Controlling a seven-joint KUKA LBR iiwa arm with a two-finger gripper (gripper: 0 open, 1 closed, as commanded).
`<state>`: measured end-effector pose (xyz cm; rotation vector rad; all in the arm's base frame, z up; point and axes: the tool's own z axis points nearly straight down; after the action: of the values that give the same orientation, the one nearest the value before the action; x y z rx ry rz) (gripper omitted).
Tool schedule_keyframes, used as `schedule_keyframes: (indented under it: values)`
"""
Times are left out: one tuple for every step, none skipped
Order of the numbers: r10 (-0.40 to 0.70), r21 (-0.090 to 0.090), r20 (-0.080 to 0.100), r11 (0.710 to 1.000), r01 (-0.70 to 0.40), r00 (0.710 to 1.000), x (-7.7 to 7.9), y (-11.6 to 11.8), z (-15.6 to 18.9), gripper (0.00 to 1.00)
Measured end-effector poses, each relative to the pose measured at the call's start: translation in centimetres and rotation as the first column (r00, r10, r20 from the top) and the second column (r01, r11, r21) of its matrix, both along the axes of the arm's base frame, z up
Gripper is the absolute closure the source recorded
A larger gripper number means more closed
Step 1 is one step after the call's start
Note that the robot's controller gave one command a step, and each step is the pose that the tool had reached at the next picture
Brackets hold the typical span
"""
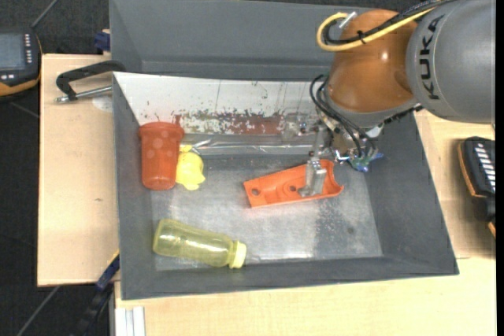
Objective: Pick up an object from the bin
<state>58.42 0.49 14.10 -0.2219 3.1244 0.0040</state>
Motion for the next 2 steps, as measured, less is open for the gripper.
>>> schedule_keyframes:
  values:
    - [0.133, 0.0, -0.003, 0.991, -0.133, 0.991, -0.4, 0.2, -5.6, 0.0]
    - [0.131, 0.0, 0.008, 0.991, -0.131, 0.991, 0.9, -0.4, -6.9, 1.0]
